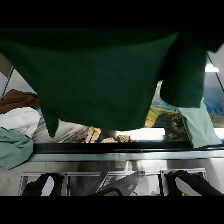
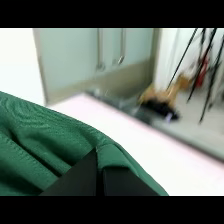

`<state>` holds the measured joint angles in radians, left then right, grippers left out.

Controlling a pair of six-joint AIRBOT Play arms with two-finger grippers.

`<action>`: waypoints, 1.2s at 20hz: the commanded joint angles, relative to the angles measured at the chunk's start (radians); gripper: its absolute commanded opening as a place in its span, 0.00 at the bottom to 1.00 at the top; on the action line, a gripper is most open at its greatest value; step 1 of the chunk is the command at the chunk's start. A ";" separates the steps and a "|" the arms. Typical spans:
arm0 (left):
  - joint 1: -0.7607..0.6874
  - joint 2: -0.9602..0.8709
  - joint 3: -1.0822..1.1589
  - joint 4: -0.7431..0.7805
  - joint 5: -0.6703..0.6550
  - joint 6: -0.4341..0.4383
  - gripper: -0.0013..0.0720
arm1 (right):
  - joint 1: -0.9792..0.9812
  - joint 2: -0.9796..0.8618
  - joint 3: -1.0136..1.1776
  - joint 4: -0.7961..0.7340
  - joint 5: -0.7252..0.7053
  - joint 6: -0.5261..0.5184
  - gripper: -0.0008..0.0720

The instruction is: Fold the shirts.

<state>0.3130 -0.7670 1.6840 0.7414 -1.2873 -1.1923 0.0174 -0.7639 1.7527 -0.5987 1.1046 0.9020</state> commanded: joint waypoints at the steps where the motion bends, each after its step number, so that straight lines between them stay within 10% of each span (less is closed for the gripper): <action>1: -0.070 -0.009 -0.313 -0.033 0.022 0.050 0.05 | 0.009 -0.189 -0.064 -0.008 0.213 0.087 0.05; 5: -0.282 -0.217 -0.731 0.013 0.221 0.146 0.05 | 0.038 -0.478 -0.298 -0.009 0.176 0.094 0.07; 6: -0.323 -0.291 -0.809 0.047 0.311 0.146 0.05 | 0.040 -0.558 -0.344 -0.008 0.135 0.094 0.26; 9: -0.359 -0.514 -0.895 0.087 0.473 0.156 0.05 | 0.036 -0.752 -0.371 0.011 0.103 0.094 0.30; 15: -0.274 -0.763 -0.663 0.087 0.282 0.156 0.05 | -0.032 -0.657 -0.358 0.111 0.136 0.070 0.43; 18: -0.241 -0.806 -0.568 0.089 0.179 0.157 0.05 | -0.066 -0.522 -0.371 -0.095 0.218 0.190 0.43; 21: -0.233 -0.810 -0.535 0.102 0.161 0.159 0.05 | -0.051 -0.403 -0.510 -0.299 0.227 0.299 0.74; 24: -0.233 -0.810 -0.535 0.104 0.161 0.164 0.05 | -0.031 -0.345 -0.747 -0.295 0.130 0.299 0.74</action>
<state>0.0746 -1.5681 1.1316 0.8394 -1.1027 -1.0332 -0.0261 -1.1755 1.1736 -0.8196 1.2968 1.1587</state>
